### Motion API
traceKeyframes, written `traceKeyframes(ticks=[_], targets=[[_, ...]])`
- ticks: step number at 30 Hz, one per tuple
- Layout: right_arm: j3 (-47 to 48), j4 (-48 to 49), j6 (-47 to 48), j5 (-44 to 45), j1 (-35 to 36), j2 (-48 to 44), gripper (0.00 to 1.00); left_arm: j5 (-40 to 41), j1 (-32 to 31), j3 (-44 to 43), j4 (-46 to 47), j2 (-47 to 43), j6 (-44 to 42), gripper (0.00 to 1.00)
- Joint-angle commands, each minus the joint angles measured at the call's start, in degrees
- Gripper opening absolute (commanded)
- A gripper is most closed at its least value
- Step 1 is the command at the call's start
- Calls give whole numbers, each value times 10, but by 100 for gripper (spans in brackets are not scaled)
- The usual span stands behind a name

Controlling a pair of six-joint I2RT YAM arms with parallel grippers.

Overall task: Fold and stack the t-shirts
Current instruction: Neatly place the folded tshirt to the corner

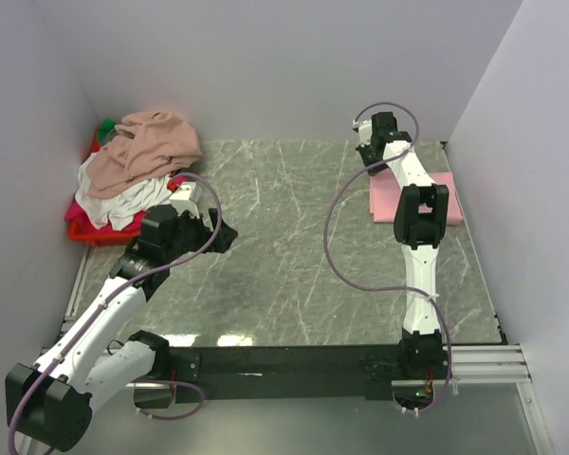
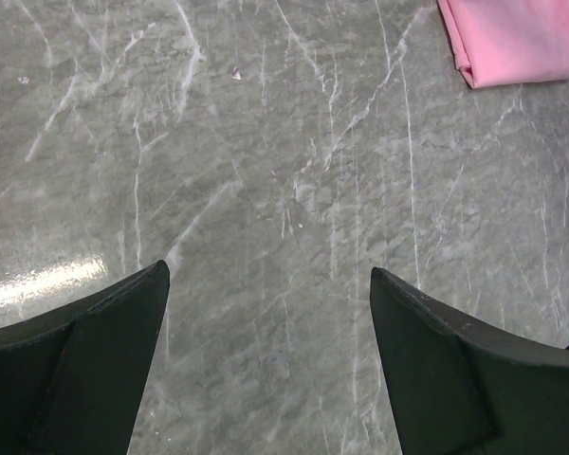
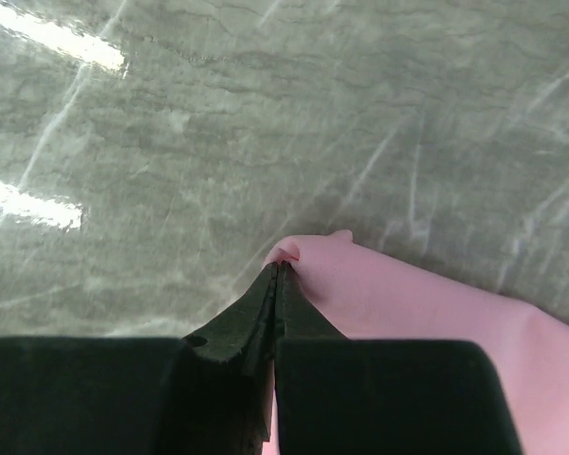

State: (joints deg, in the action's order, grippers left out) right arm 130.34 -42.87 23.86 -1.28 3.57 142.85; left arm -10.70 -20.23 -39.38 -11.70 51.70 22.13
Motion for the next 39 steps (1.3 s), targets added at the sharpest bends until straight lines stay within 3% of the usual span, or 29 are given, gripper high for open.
traceKeyframes(ticks=[1, 7, 10, 12, 13, 17, 19, 24, 28, 30, 39], targets=[[32, 5, 1, 12, 5, 14, 0, -7, -1, -6, 18, 1, -5, 91], [67, -6, 33, 3, 8, 30, 0, -12, -1, -9, 17, 13, -7, 91], [48, 2, 37, -11, 11, -6, 0, -12, -1, -8, 18, 10, -6, 91], [24, 4, 37, -39, 10, -41, 6, -12, -1, -10, 17, 5, -5, 91], [-12, 4, 41, -53, 11, -87, 10, -12, -1, -14, 15, 3, -5, 91], [-151, -1, 110, -122, 6, -224, 50, -6, -1, -23, 2, -12, -12, 91], [-236, -5, 162, -148, 5, -299, 60, -2, -1, -25, -1, -20, -19, 91], [-401, -56, 347, -135, -17, -408, 65, 3, -1, -21, -8, -34, -36, 92], [-588, 37, 517, -80, -59, -476, 66, 2, -1, -11, -3, -42, -42, 92], [-613, 89, 537, -47, -68, -482, 66, -2, -1, -9, 0, -38, -45, 92], [-591, 163, 583, 29, -85, -384, 64, -13, -1, -4, 2, -33, -43, 92]])
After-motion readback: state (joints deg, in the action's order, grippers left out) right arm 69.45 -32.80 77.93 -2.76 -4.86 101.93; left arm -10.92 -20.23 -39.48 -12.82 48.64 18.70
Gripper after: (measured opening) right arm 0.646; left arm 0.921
